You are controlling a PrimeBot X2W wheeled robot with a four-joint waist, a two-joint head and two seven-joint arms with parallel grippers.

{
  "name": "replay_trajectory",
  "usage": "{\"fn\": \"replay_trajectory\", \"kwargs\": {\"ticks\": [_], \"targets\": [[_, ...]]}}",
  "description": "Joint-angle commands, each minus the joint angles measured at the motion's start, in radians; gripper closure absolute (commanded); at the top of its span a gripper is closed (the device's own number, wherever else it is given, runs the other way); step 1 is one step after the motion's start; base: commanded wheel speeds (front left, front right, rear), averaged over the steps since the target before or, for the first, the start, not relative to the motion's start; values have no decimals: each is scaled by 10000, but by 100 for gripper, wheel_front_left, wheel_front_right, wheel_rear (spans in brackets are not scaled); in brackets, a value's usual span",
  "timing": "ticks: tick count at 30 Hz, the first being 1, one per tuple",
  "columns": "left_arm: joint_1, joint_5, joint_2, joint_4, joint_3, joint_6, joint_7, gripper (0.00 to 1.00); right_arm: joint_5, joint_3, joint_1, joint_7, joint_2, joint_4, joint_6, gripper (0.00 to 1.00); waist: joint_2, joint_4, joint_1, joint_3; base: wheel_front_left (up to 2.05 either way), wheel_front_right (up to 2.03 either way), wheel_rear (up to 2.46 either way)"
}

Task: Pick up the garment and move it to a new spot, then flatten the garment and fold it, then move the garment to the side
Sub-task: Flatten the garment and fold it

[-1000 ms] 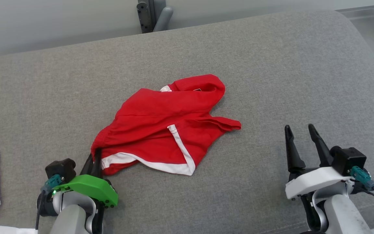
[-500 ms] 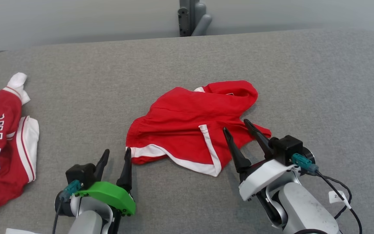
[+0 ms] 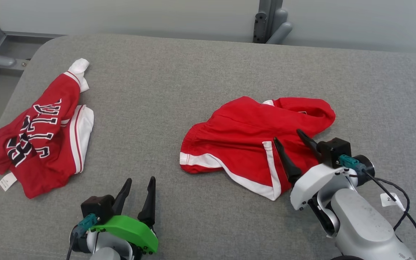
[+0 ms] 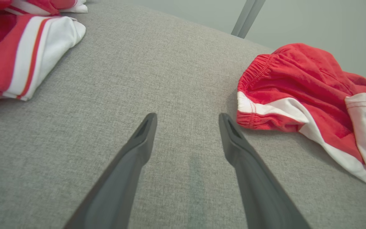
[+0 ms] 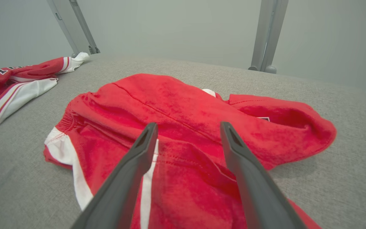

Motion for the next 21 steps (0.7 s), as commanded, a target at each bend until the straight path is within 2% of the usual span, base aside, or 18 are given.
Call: {"fn": "replay_trajectory", "kwargs": {"ticks": [1, 13, 15, 16, 17, 19, 20, 21], "targets": [[91, -64, 25, -51, -28, 14, -9, 0, 52, 26, 109, -28, -106, 45, -7, 0, 0, 69, 0, -15, 0, 0, 0], [6, -30, 27, -390, -120, 13, -9, 0, 618, 1041, -62, -28, -347, 132, -7, 0, 0, 40, 0, 16, 0, 0, 0], [102, -14, 27, -434, -109, 13, -9, 0, 688, 1126, -103, -28, -398, 230, -7, 14, 0, 80, 0, 9, 0, 0, 0], [157, -25, 27, -429, -96, 13, -7, 0, 696, 1155, -125, -28, -420, 332, -7, 15, 0, 102, 0, 3, 0, 0, 0], [190, -34, 27, -419, -84, 13, -7, 0, 717, 1177, -157, -28, -432, 410, -7, 53, 0, 120, 0, 1, 0, 0, 0], [195, -65, 27, -419, -90, 15, -9, 0, 747, 1159, -232, -28, -445, 572, -7, 80, 0, 140, 0, -2, 0, 0, 0], [206, -99, 27, -412, -82, 15, -9, 0, 746, 1147, -240, -28, -436, 658, -7, 100, 0, 146, 0, -8, 0, 0, 0], [227, -147, 27, -406, -79, 13, -9, 0, 817, 1104, -236, -28, -397, 731, -7, 100, 0, 148, 0, -15, 0, 0, 0]]}}
